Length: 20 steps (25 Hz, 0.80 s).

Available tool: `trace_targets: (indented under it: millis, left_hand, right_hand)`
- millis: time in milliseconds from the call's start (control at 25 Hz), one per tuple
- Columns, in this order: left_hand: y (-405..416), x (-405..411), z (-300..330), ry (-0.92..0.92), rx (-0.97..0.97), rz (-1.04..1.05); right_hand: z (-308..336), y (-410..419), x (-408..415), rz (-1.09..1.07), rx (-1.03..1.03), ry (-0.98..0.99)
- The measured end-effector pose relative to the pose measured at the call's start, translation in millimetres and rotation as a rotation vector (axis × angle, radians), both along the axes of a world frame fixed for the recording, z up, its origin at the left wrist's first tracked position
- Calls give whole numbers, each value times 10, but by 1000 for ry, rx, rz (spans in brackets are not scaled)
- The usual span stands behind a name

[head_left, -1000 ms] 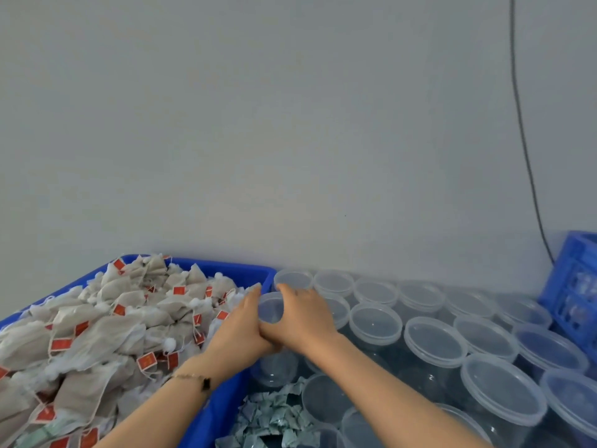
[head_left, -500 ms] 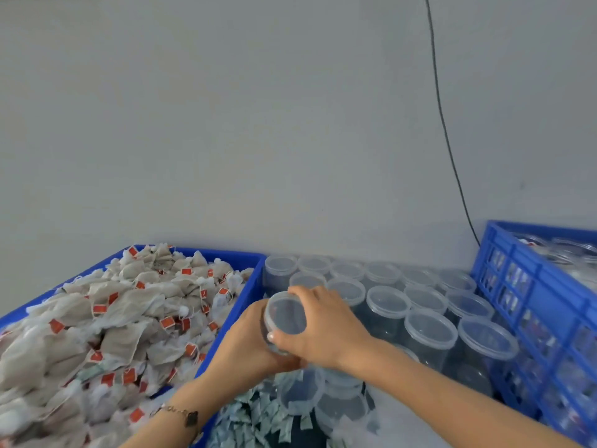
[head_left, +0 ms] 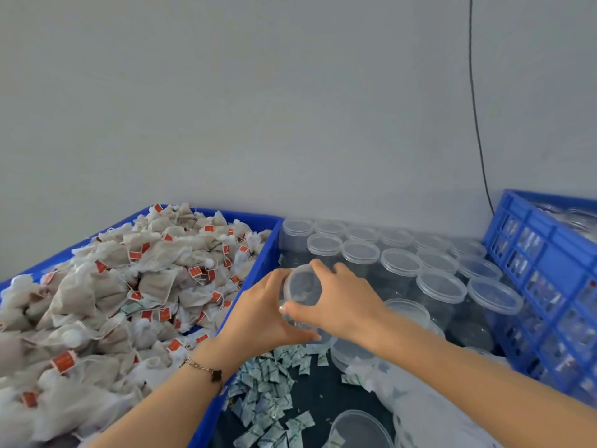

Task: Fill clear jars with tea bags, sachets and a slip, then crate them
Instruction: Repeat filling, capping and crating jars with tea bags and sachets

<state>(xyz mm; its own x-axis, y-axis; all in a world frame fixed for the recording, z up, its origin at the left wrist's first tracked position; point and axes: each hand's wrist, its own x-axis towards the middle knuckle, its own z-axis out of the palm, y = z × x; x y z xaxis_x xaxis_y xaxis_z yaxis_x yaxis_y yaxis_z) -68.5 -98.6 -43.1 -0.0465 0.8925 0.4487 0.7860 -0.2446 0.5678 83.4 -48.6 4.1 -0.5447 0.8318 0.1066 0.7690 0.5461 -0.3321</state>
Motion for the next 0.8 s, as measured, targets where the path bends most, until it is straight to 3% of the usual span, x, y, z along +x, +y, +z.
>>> trace_targets:
  millis: [120,280,440,560,680,800]
  left_hand:
    - [-10,-27,-54,23,-48,-67]
    - [18,51,-132,70,-157,-145]
    - [20,116,-189,219,-240,-161]
    - [4,116,-176,208,-195,-168]
    - [-19,117,-127,122,-197,-198]
    - [-26,127,-115,47,-195,-173]
  right_hand:
    - [-16,-53,92,195,98,-104]
    - [32,-122,287,391,74,-290]
    - [-1,-179,295,166,-8,-262]
    - [-9,-121,296,-13,-81,-331]
    - [57,-130,350,157,-159,-240]
    - [84,-140,380,331,-29,-252]
